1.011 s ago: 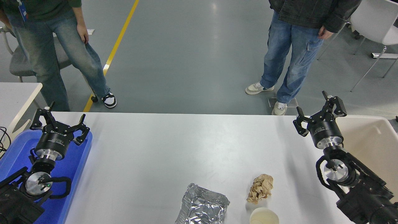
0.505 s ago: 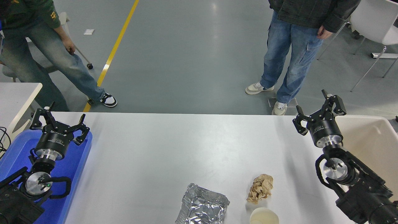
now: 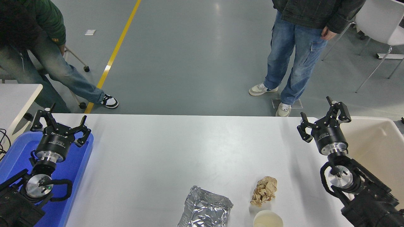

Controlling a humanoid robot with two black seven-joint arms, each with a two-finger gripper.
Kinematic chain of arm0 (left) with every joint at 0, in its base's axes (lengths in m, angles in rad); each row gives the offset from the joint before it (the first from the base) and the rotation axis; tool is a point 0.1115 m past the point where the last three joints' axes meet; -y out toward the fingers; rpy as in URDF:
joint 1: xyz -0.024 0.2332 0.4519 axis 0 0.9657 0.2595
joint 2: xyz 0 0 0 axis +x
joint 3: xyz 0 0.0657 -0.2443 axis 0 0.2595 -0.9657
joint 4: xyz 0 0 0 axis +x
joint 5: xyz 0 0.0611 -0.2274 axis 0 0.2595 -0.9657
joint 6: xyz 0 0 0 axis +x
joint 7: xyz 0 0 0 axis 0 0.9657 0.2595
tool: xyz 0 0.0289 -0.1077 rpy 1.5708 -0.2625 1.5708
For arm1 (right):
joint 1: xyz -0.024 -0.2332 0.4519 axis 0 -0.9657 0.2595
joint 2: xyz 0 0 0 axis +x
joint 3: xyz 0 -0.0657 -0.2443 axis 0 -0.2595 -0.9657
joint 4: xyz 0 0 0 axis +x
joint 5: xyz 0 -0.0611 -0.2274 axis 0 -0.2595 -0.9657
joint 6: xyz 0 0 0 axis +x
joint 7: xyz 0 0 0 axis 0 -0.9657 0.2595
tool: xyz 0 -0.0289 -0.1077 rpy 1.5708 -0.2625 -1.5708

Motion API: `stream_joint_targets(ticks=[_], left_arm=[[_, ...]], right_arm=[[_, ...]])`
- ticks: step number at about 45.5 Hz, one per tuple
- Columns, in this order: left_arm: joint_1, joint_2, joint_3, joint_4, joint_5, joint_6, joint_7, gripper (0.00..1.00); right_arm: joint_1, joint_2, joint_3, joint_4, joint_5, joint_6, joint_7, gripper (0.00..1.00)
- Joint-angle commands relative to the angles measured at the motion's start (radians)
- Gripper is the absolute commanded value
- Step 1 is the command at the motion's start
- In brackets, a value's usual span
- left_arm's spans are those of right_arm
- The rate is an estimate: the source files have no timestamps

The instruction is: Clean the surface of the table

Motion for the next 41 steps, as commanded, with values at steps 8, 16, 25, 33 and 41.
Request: stream_joint_targets(ticks=[8,16,25,33,41], left_arm=[[-0.001,0.0,0.0,0.0,0.0,0.0,0.0,1.0],[-0.001,0.0,0.0,0.0,0.0,-0.002,-0.001,1.0],[-0.001,0.0,0.0,0.0,0.0,-0.002,0.0,1.0],[-0.001,0.0,0.0,0.0,0.0,-0.002,0.0,1.0],[-0.001,0.0,0.0,0.0,0.0,-0.002,-0.001,1.0]], right_arm=[[-0.019,0.005,0.007,-0.001,0.001,-0.001,-0.002,1.0],[-0.013,0.005,0.005,0.001,0.001,-0.006,0.001,1.0],[-0.006,0.005,0.004,0.002,0.001,-0.006,0.001,1.0],[-0.006,0.005,0.001,0.004,0.0,-0.004,0.001,1.0],[-0.006,0.002,-0.002,0.005,0.0,0.0,0.001,1.0]])
